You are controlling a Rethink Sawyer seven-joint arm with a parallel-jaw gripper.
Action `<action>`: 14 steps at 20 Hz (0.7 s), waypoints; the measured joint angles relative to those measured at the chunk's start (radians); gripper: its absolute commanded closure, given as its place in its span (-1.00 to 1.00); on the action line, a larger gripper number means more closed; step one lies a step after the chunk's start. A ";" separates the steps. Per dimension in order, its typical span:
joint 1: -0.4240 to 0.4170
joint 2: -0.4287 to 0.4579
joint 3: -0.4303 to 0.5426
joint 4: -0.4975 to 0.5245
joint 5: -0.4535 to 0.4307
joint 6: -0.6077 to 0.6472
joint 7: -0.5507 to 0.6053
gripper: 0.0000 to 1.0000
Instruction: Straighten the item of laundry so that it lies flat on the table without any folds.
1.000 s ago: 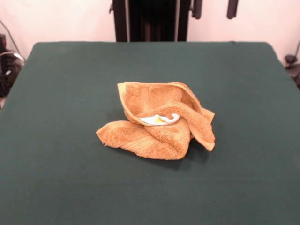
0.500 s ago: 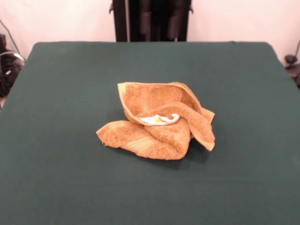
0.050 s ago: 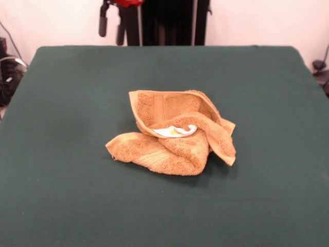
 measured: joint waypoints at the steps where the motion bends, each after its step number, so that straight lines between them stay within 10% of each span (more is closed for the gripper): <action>1: 0.002 0.003 -0.007 0.009 0.008 -0.007 0.010 -1.00; 14: 0.386 0.069 -0.184 -0.054 0.131 0.174 0.147 -1.00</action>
